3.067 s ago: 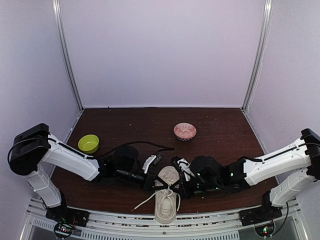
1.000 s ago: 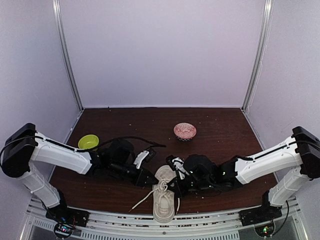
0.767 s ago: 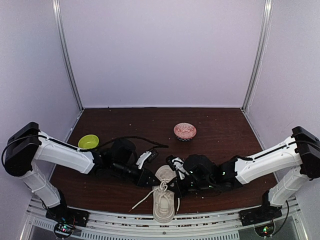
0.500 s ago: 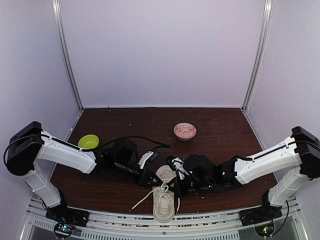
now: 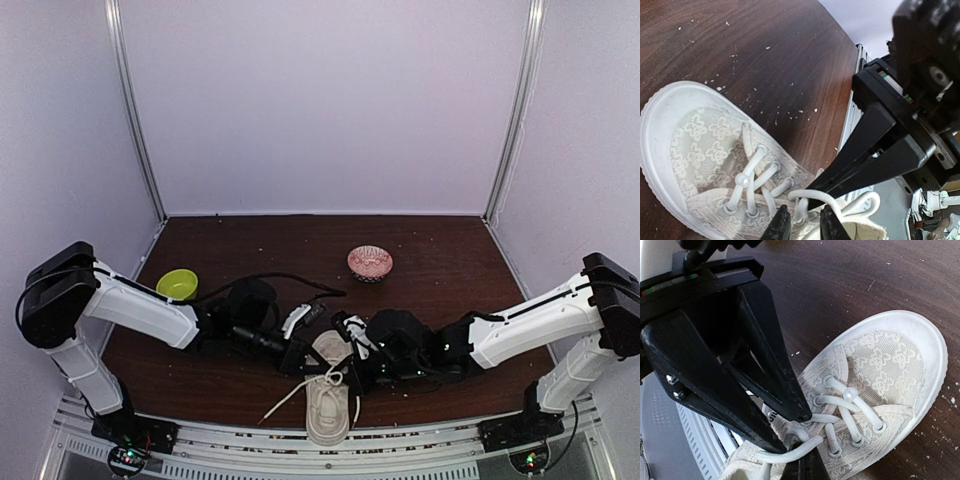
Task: Tie the shoes
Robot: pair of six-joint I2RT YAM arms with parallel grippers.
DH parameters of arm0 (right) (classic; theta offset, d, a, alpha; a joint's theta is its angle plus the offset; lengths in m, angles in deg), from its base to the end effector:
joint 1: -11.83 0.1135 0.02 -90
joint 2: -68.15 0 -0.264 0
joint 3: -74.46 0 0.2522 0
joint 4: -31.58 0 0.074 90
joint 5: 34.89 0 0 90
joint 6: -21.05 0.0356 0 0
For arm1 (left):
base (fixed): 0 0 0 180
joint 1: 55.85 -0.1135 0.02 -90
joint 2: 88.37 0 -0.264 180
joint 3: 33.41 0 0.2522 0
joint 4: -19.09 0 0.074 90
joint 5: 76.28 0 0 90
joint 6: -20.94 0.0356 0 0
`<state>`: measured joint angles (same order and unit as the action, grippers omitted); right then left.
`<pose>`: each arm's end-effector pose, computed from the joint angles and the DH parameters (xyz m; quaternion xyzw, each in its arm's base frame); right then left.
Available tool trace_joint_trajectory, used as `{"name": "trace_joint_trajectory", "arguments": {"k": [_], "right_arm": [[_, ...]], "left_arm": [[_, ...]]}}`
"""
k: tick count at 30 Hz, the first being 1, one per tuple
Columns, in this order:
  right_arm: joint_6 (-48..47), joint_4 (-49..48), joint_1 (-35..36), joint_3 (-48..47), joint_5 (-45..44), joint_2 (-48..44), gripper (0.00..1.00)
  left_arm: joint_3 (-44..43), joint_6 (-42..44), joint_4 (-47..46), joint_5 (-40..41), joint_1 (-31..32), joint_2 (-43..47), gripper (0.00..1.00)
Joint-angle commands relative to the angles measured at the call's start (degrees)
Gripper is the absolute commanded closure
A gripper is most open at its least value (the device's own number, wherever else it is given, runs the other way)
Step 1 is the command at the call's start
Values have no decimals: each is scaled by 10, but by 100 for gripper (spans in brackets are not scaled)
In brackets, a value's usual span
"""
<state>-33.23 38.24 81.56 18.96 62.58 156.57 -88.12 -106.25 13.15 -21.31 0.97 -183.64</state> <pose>0.1026 0.2912 0.1707 -0.2906 0.8552 0.3739 0.2105 0.1584 -0.2796 0.1538 0.2817 0.8082 -0.5058 0.1073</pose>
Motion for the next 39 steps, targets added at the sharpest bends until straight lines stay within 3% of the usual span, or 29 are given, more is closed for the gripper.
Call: {"name": "trace_joint_trajectory", "arguments": {"k": [1, 17, 24, 31, 39], "right_arm": [[-4, -17, -1, 1, 1, 5, 100], [-4, -18, -2, -1, 4, 7, 100], [-7, -19, -1, 0, 8, 5, 100], [-7, -22, -2, 3, 7, 2, 100], [-6, 5, -1, 22, -20, -39, 98]], "left_arm": [[-12, -1, -43, -21, -3, -6, 76], [-16, -6, -68, -45, -3, -34, 80], [-25, -1, -69, -47, -3, -37, 75], [-25, 6, -66, -43, -3, -35, 99], [-9, 6, -52, -5, -3, -10, 100]]}}
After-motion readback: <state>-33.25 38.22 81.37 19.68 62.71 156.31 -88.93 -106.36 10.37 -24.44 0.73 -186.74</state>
